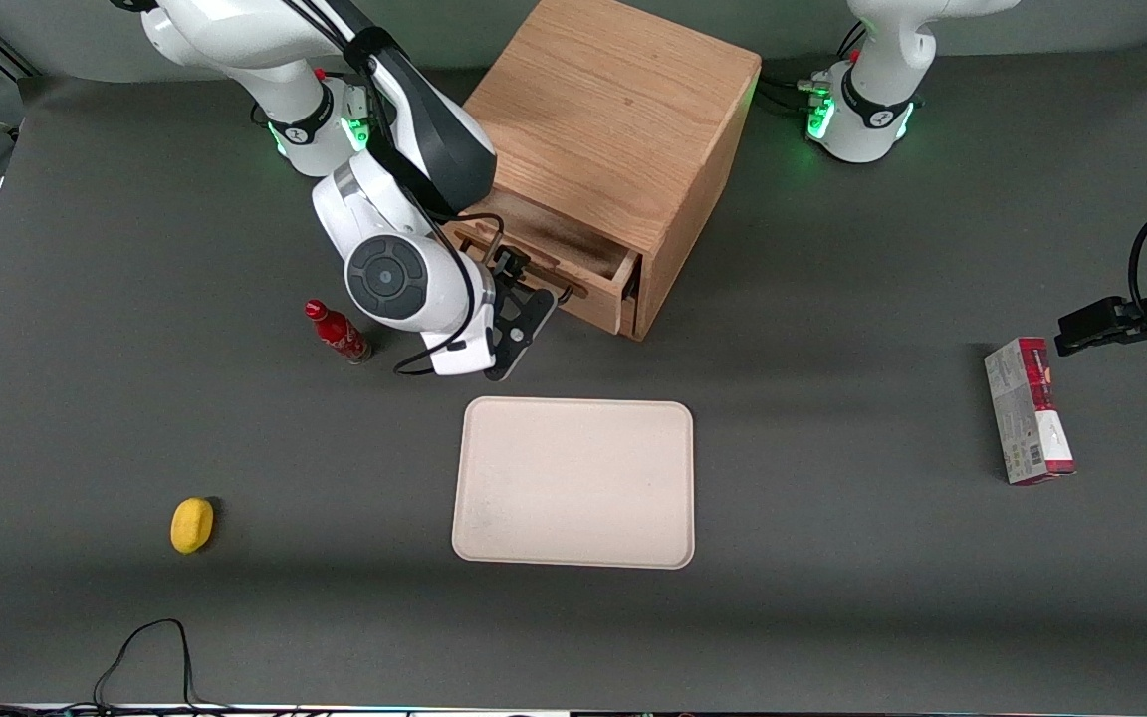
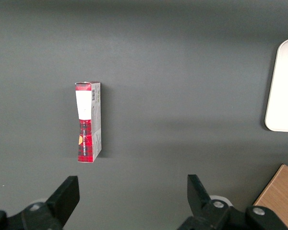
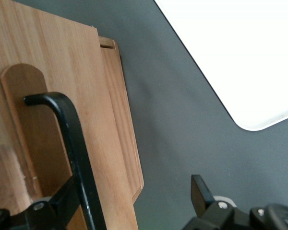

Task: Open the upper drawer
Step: 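Pull the handle outward from the cabinet with the right gripper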

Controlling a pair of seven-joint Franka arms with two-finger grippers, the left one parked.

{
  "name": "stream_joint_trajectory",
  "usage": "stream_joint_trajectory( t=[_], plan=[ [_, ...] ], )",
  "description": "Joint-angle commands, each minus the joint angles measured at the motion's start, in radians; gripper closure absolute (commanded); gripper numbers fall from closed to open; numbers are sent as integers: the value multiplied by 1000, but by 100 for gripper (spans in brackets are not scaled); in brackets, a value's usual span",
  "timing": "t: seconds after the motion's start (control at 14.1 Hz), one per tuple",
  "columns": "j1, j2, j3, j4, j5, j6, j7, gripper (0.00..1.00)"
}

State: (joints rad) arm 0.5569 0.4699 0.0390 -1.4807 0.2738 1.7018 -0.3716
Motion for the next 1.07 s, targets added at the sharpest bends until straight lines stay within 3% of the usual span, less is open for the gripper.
stream_joint_trajectory(
  t=[0.0,0.99],
  plan=[
    [0,7,-4,10,-1,10,-27,0],
    [-64,70,-5,95,-21,12,-55,0]
  ],
)
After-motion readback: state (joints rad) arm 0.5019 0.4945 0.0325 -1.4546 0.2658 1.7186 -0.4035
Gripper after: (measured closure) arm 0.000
